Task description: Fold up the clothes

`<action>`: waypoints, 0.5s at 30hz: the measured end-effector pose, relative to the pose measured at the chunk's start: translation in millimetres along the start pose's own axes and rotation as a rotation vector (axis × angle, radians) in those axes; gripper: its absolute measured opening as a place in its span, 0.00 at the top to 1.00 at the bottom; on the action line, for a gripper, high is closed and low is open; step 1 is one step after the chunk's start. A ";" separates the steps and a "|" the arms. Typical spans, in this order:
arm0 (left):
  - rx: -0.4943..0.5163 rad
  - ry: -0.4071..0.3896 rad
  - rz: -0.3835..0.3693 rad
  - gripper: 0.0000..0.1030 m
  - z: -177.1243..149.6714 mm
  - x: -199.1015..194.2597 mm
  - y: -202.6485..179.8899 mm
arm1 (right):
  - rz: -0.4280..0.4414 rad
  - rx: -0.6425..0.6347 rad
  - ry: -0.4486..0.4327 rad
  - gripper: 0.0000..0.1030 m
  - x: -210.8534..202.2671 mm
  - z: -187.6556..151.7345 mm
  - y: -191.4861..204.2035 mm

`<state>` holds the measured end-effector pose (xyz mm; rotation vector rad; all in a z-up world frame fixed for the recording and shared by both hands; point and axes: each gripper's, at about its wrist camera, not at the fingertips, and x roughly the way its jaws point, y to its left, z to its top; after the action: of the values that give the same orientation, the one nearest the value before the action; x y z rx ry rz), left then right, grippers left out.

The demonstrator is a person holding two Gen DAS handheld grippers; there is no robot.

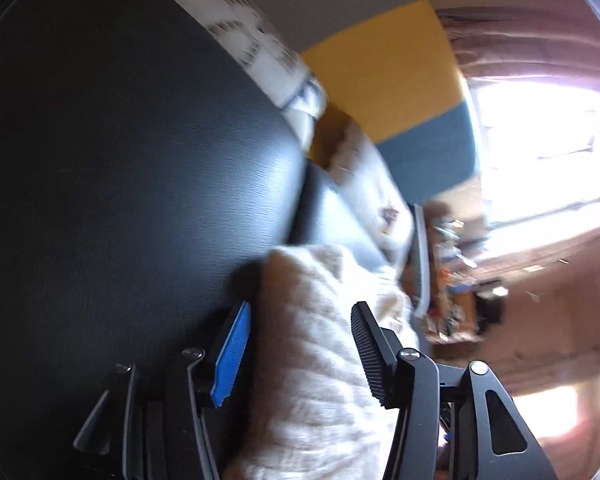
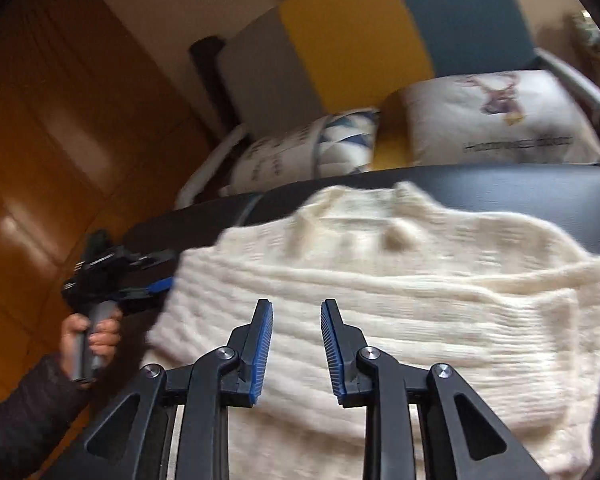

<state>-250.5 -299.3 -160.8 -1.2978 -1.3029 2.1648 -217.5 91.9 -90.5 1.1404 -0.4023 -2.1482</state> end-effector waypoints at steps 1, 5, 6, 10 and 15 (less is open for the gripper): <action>0.002 0.013 -0.010 0.46 2.5 3.5 0.1 | 0.057 -0.016 0.039 0.75 13.5 6.4 10.0; 0.054 0.060 -0.032 0.46 8.1 13.6 -5.8 | 0.270 0.107 0.145 0.74 63.6 47.8 19.5; 0.083 0.073 -0.025 0.46 7.4 15.9 -10.6 | 0.322 0.167 0.175 0.74 77.9 59.6 17.3; 0.205 -0.028 0.065 0.44 -8.1 -5.8 -34.5 | 0.428 0.303 0.338 0.72 142.4 96.2 19.8; 0.423 -0.049 0.006 0.44 -58.2 -41.1 -57.1 | 0.312 0.167 0.564 0.72 219.4 113.7 51.3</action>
<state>-191.1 -262.4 -102.2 -1.0822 -0.7914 2.3219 -377.2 -98.9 -132.6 1.5938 -0.4649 -1.4680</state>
